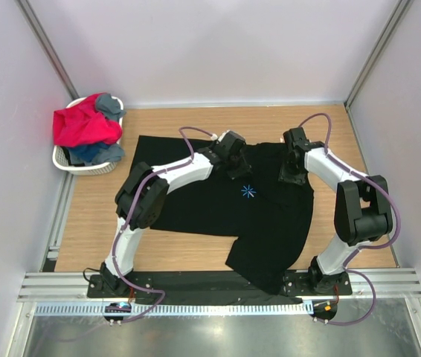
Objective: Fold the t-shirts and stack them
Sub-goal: Fold the tshirt
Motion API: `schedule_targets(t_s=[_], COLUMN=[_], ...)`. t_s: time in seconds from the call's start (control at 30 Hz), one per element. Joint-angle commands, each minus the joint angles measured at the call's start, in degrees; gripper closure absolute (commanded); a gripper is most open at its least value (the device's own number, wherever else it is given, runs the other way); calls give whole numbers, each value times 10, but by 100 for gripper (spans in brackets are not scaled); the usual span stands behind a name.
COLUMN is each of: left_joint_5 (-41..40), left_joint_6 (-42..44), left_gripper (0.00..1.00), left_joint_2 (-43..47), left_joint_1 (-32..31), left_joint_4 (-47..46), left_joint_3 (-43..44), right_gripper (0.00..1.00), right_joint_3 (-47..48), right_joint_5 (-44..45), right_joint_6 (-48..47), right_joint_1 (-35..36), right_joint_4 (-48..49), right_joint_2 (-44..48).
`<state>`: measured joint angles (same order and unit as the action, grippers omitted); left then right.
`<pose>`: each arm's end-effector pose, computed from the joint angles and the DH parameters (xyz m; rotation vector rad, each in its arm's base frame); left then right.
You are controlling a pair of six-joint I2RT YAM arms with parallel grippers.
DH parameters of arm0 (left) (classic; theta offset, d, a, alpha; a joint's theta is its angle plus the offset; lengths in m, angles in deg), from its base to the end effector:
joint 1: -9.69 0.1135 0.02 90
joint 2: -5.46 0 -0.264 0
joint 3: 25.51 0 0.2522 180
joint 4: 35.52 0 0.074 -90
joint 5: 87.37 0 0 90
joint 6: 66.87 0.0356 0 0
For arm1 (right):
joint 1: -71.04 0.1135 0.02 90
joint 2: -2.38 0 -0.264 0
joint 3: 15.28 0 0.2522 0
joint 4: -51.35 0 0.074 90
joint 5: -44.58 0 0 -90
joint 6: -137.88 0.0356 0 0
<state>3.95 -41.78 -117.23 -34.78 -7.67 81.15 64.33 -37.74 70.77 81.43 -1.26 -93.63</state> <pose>0.3448 -0.3396 0.1901 -0.4397 2.5094 -0.9020 0.3242 0.0546 0.2028 0.3337 2.7327 -0.0310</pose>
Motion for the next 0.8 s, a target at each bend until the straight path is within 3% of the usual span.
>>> schedule_targets(t_s=[0.0,0.1,0.17,0.23,0.33,0.47,0.77], left_joint_5=[-10,-2,2,8,30,32,17], left_joint_6=[14,16,35,50,76,75,117], left_gripper=[100,91,63,47,41,42,62], left_joint_2=[24,22,17,18,44,96,61], left_joint_1=[-5,-5,-6,-6,-7,-9,-8], left_joint_4=[86,98,105,117,93,4,-174], left_joint_3=[26,29,33,31,-22,-111,-141], right_gripper=[63,63,63,63,63,63,65], right_joint_3=[-19,-30,-31,-31,-35,-49,-54], right_joint_5=[43,70,78,73,67,90,100], right_joint_6=[22,28,33,40,44,44,43], right_joint_1=[-1,-1,-1,-1,-1,-3,-7], right_joint_4=[-1,1,0,0,2,4,25], right_joint_2=[21,21,17,16,21,20,6])
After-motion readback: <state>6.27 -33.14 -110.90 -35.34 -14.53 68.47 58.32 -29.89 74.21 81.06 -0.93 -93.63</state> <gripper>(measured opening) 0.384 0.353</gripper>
